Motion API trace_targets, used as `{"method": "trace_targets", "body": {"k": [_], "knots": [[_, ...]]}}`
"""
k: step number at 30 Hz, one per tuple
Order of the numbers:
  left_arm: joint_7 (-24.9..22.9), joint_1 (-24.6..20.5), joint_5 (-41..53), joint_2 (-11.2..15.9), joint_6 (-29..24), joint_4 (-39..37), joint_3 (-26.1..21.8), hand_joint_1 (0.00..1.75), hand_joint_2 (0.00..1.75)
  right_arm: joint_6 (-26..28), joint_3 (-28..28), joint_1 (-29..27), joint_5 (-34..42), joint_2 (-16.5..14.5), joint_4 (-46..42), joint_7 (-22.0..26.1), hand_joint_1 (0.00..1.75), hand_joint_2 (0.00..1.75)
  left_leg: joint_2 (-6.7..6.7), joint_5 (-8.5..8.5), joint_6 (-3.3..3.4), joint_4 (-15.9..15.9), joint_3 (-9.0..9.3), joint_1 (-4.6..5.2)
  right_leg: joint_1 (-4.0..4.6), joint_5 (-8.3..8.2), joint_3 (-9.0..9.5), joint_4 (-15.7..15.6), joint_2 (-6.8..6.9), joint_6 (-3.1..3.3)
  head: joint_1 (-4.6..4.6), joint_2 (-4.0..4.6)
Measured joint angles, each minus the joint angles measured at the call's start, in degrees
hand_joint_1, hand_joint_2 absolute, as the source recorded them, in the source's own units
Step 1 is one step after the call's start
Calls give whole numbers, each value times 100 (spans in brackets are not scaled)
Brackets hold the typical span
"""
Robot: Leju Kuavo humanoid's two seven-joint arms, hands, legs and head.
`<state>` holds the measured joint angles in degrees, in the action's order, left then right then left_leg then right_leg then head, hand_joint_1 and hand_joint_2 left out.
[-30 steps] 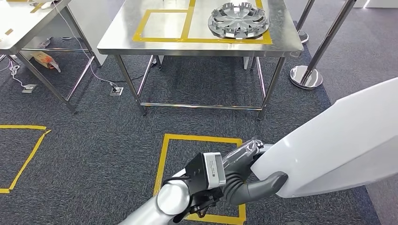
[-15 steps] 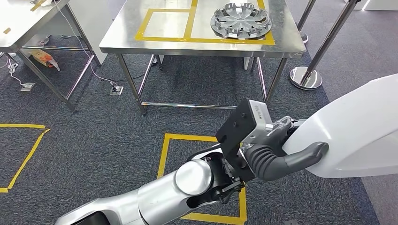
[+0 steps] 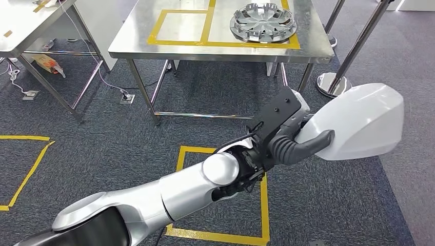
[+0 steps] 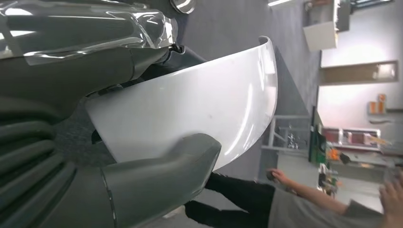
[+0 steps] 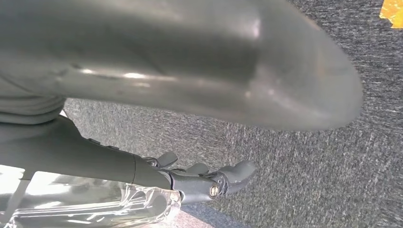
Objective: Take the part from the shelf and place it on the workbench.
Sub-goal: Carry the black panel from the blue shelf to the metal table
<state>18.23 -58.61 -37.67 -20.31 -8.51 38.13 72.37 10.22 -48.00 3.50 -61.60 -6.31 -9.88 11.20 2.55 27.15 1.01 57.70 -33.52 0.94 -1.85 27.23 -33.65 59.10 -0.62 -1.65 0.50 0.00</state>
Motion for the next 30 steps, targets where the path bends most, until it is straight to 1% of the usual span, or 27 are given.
{"method": "trace_targets", "body": {"k": [7, 13, 17, 22, 27, 30], "knots": [[115, -82, -50, 21, -273, -728, 5, 175, 175, -6, 3, 2, -21, -8, 0, -4, 0, 0, -1, 0, 0, 0, -2, 1, -1, 0, 0, 0, 0, 0, 0, 0], [416, -262, -75, 51, -405, -1529, -115, 175, 175, -16, 1, 1, -19, -6, 0, 69, 0, 0, -1, -1, 0, 0, 0, 0, -1, 0, 1, 0, 0, 0, 1, 0], [608, -413, -85, 119, -561, -1934, -242, 175, 175, -51, 0, -3, -20, -5, 0, 54, 0, 0, -1, -1, 0, 0, 0, 0, 0, -1, 0, 1, 0, 0, 1, 0], [860, -567, -185, 282, -715, -2161, -453, 175, 175, -69, -2, -8, -22, -2, 0, 32, 0, 0, -1, -1, 0, 0, -2, 0, 0, 0, -1, 1, 0, 0, 0, 0], [911, -597, -205, 321, -733, -2184, -504, 175, 175, -69, -2, -9, -23, -1, 0, 32, 0, 0, -1, -1, 0, -1, -2, 0, 0, 0, -1, 1, 0, 0, 0, 0], [1018, -657, -288, 418, -795, -2215, -647, 175, 175, -71, -2, -11, -25, 3, 0, 34, 0, 0, -2, -1, 0, 0, -2, 0, 0, 0, -1, 2, 0, 0, 0, 0]]}}
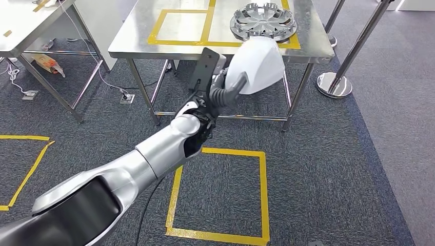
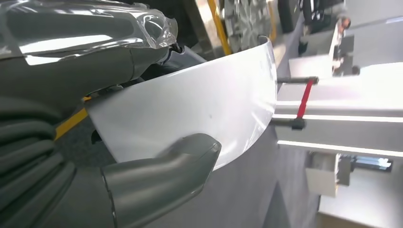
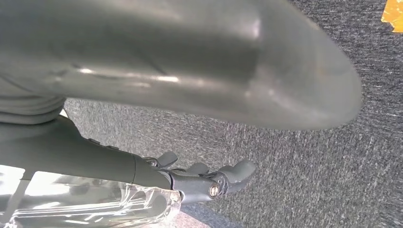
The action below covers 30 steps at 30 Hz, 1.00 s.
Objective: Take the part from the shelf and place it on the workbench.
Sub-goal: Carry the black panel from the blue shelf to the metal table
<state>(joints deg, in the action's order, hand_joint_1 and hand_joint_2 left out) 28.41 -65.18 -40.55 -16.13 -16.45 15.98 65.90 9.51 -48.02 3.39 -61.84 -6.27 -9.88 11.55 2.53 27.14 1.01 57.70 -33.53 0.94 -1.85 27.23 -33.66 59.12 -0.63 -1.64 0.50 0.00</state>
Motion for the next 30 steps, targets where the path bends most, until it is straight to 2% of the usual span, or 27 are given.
{"method": "trace_targets", "body": {"k": [4, 11, 18, 30], "knots": [[276, -80, -200, 371, -101, -27, -557, 175, 175, -1, 0, -3, -38, 9, 0, 40, 0, 0, -1, -1, 0, 0, 1, 0, 0, 0, 1, 0, 0, 0, 1, 0], [351, -79, -281, 712, -89, -27, -1052, 175, 175, -2, 0, -3, -84, 19, 0, 47, 0, 0, -1, -1, -1, 0, 0, 0, 0, 0, 0, 1, 0, 0, 0, 0], [321, -42, -294, 898, -91, -27, -1427, 175, 175, -5, 0, -2, -101, 20, 0, 45, 0, 0, -1, -1, -1, 0, -1, 0, 0, 0, 0, 1, 0, 0, -1, 0], [348, 98, -270, 1046, 73, -27, -1830, 175, 175, -5, 0, 0, -179, 23, 0, 46, 0, 0, -1, -1, -1, 0, 0, 0, 0, 0, 0, 1, 0, 0, -1, 0]]}}
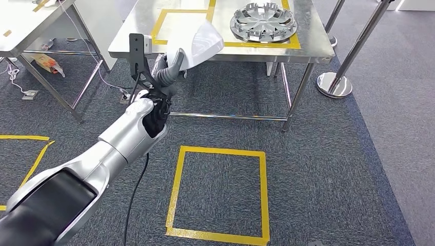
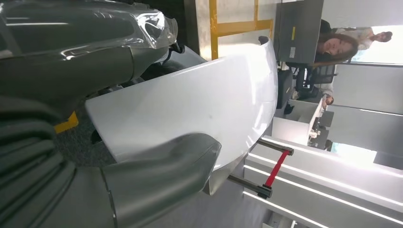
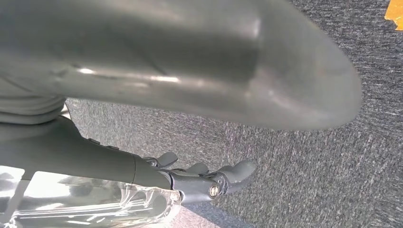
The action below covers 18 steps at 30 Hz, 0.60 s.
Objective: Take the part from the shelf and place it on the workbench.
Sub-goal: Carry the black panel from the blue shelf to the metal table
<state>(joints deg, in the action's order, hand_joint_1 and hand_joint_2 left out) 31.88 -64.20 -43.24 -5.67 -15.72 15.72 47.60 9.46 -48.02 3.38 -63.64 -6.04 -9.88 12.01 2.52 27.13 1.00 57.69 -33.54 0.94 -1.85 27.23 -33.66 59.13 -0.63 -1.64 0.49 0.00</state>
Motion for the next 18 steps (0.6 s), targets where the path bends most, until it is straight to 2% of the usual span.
{"method": "trace_targets", "body": {"k": [18], "knots": [[5, 73, 184, 74, 141, 0, -182, 175, 175, -30, 4, 3, -36, -1, 0, 6, 0, 0, 2, 9, 12, 29, -14, 16, -13, -6, 0, -6, 0, -11, 1, 0]]}}
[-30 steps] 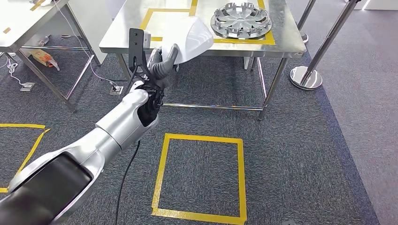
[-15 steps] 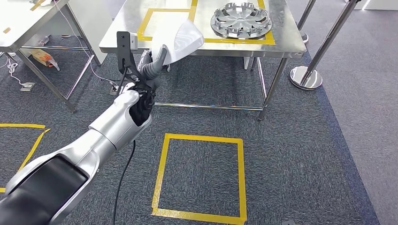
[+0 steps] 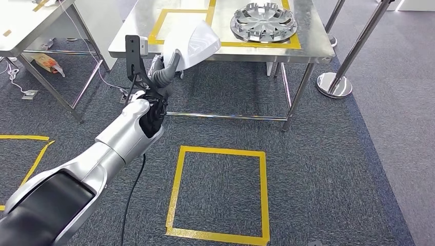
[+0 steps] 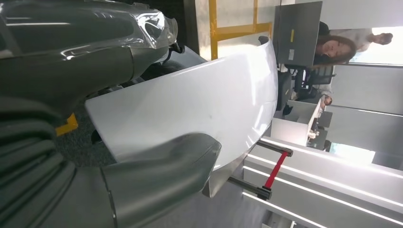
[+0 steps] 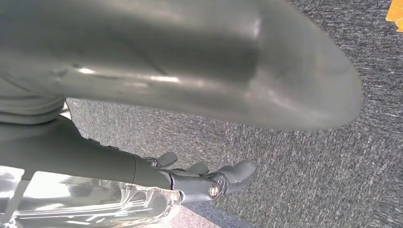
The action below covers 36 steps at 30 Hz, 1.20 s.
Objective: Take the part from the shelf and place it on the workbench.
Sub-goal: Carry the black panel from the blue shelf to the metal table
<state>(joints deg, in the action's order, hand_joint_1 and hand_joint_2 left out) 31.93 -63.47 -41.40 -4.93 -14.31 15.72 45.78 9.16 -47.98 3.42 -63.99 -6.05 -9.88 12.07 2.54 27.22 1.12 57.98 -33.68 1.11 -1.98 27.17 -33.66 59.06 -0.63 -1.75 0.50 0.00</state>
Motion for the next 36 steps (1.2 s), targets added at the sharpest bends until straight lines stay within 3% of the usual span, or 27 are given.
{"method": "trace_targets", "body": {"k": [4, 6, 8, 11, 12, 13, 14, 16, 17, 19, 21, 22, 24, 26, 28, 29, 30, 32, 33, 34, 36], "knots": [[0, 15, 16, 8, 6, 2, -2, 175, 175, -14, 1, 2, -1, -3, 0, 1, 0, 0, 1, 20, 56, 13, -21, 13, -12, -30, 10, -5, 0, -47, 3, 0], [0, 22, 48, 8, 10, 6, -2, 175, 175, -22, -1, 0, -3, -3, 0, 2, 0, 0, -10, 15, 124, -51, 10, -4, -9, -84, 7, 24, 1, -99, 6, -1], [4, 19, 81, 4, 15, 13, -12, 175, 175, -30, 1, 7, -5, -1, 0, 2, 0, 0, -30, -2, 181, -120, 96, -41, 4, -10, -77, 216, 11, -123, -13, -1], [15, 33, 114, -13, 29, 21, -30, 175, 175, -34, 5, 26, -7, 19, 0, 2, 0, 0, -39, 4, 202, -138, 150, -58, 13, 437, -586, 1183, 20, -138, -85, -1], [15, 56, 120, -17, 32, 22, -32, 175, 175, -35, 5, 24, -7, 27, 0, 2, 0, 0, -38, 21, 197, -137, 161, -60, 11, 527, -775, 1483, 21, -145, -100, 0], [15, 84, 124, -18, 34, 22, -34, 175, 175, -36, 5, 20, -7, 33, 0, 2, 0, 0, -35, 44, 182, -135, 183, -67, 8, 509, -883, 1601, 21, -155, -106, 0], [15, 109, 127, -18, 34, 22, -40, 175, 175, -36, 5, 17, -7, 40, 0, 2, 0, 0, -31, 76, 159, -131, 219, -81, 0, 372, -874, 1481, 22, -165, -111, 0], [15, 135, 134, -21, 35, 22, -60, 175, 175, -36, 5, 10, -7, 51, 1, 2, 0, 0, -25, 168, 84, -113, 310, -114, -29, -99, -591, 730, 14, -206, -123, 0], [15, 134, 149, -23, 37, 22, -74, 175, 175, -39, 5, 8, -9, 47, 3, 2, 0, 0, -21, 214, 43, -92, 335, -120, -35, -227, -454, 362, 4, -216, -145, 0], [10, 134, 192, -27, 40, 25, -98, 175, 175, -52, 7, 7, -15, 43, 7, 2, 0, 0, -10, 276, -25, -67, 315, -109, -29, -257, -331, 41, -12, -134, -161, -1], [-4, 153, 256, -30, 43, 30, -115, 175, 175, -62, 6, 3, -28, 40, 9, 1, 0, 0, 0, 281, -67, -35, 281, -103, -17, -211, -299, 40, -7, 1, -119, -1], [-10, 163, 288, -31, 44, 32, -128, 175, 175, -62, 5, -4, -34, 37, 9, 0, 0, 0, -25, 240, -90, 77, 225, -107, -21, -197, -268, 38, -4, 34, -86, -1], [-15, 160, 340, -30, 49, 34, -161, 175, 175, -61, 5, -4, -44, 31, 9, 0, 0, 0, -122, 160, -143, 613, -125, -119, -35, -141, -174, 16, -2, 96, -26, -1], [-16, 177, 388, -30, 57, 35, -190, 175, 175, -60, 4, -6, -51, 37, 9, 0, 0, 0, -206, 340, -188, 1347, -680, -129, -34, -48, -77, 2, 0, 139, 20, -1], [-19, 223, 447, -30, 60, 35, -219, 175, 175, -60, 3, -10, -57, 40, 9, -1, 0, 0, -222, 594, -196, 1678, -1065, -132, -28, 60, 48, 0, -3, 152, 46, -1], [-22, 240, 486, -30, 60, 35, -232, 175, 175, -60, 3, -11, -59, 42, 9, -1, 0, 0, -223, 573, -179, 1570, -1113, -127, -19, 116, 122, -2, -7, 153, 69, 0], [-26, 246, 526, -30, 60, 35, -245, 175, 175, -59, 3, -11, -60, 42, 9, -2, 0, 0, -223, 414, -144, 1285, -1068, -115, -5, 175, 204, -6, -11, 153, 98, 0], [-38, 238, 612, -32, 63, 35, -262, 175, 175, -57, 2, -8, -66, 33, 9, -2, 0, 0, -214, -191, -21, 470, -834, -56, 24, 296, 359, -19, -14, 138, 143, 0], [-49, 233, 652, -38, 72, 35, -268, 175, 175, -55, 2, -2, -68, 27, 10, -2, 0, 0, -204, -418, 27, 166, -725, -24, 36, 351, 419, -36, -14, 116, 151, 0], [-61, 227, 684, -48, 80, 40, -272, 175, 175, -52, 1, 3, -69, 25, 10, -2, 0, 0, -194, -560, 60, -12, -647, 3, 41, 391, 463, -64, -14, 89, 159, -1], [-90, 212, 731, -75, 93, 55, -275, 175, 175, -46, -1, 9, -68, 24, 11, -2, 0, 0, -177, -545, 82, -92, -546, 16, 47, 381, 536, -73, -12, 20, 166, -1]]}}
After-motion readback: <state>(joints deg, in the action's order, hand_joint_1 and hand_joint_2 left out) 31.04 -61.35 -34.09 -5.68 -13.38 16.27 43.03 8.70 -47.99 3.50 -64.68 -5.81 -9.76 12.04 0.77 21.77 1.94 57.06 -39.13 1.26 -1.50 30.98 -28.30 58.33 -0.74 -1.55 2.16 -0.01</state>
